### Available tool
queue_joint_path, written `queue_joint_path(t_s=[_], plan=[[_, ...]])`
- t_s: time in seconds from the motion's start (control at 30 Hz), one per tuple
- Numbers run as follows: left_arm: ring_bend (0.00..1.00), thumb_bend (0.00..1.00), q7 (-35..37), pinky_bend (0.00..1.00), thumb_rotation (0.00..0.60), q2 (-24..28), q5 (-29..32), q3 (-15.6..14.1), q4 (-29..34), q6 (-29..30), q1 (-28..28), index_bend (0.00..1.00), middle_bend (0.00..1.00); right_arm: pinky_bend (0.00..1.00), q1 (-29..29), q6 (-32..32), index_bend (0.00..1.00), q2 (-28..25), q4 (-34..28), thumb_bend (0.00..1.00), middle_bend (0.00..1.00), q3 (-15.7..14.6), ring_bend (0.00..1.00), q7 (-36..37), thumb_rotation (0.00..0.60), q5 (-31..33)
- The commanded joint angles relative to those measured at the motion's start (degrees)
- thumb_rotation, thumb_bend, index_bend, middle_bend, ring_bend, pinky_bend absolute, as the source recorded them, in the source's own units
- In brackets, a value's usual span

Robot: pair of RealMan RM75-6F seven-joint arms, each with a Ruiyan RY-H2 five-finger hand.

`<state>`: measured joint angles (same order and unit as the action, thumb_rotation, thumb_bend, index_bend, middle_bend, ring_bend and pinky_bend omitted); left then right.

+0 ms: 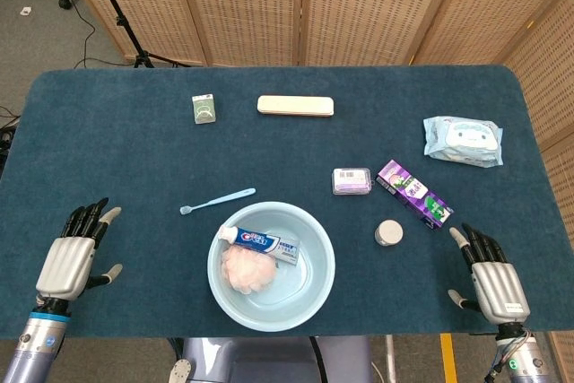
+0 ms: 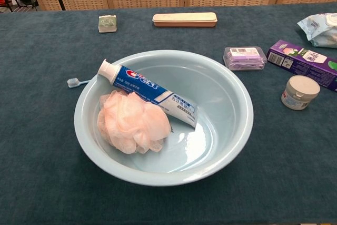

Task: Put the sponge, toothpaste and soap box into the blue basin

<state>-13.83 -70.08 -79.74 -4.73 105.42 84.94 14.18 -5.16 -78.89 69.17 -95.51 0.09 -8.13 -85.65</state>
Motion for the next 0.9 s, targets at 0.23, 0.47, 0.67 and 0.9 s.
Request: queue_joint_path(t_s=[0.23, 0.47, 0.67, 0.9], plan=[[0.0, 0.2, 1.73, 0.0, 0.6, -0.19, -0.44, 1.06, -1.85, -1.75, -0.78, 0.0, 0.0, 0.07, -0.37, 0.4, 0.0, 1.84, 0.81, 0.21, 0.0, 0.43, 0.0, -2.87, 0.6, 1.05], [0.0, 0.21, 3.87, 0.0, 0.6, -0.52, -0.01, 1.93, -3.03, -4.21, -0.76, 0.0, 0.0, 0.07, -3.14, 2.98, 0.0, 3.12, -0.13, 0.21, 0.0, 3.22, 0.0, -7.04, 0.6, 3.97], [0.0, 0.21, 4.9, 0.0, 0.6, -0.68, 0.98, 2.59, -3.85, -6.56, -0.57, 0.0, 0.0, 0.07, -7.56, 5.91, 0.0, 3.18, -3.71, 0.21, 0.0, 6.64, 0.0, -12.18, 0.6, 5.5], [0.0, 0.21, 6.41, 0.0, 0.6, -0.69, 2.63, 3.61, -4.76, -8.75, -0.39, 0.0, 0.0, 0.07, -14.64, 13.29, 0.0, 4.11, -6.74, 0.21, 0.0, 10.14, 0.0, -18.86, 0.6, 10.06]])
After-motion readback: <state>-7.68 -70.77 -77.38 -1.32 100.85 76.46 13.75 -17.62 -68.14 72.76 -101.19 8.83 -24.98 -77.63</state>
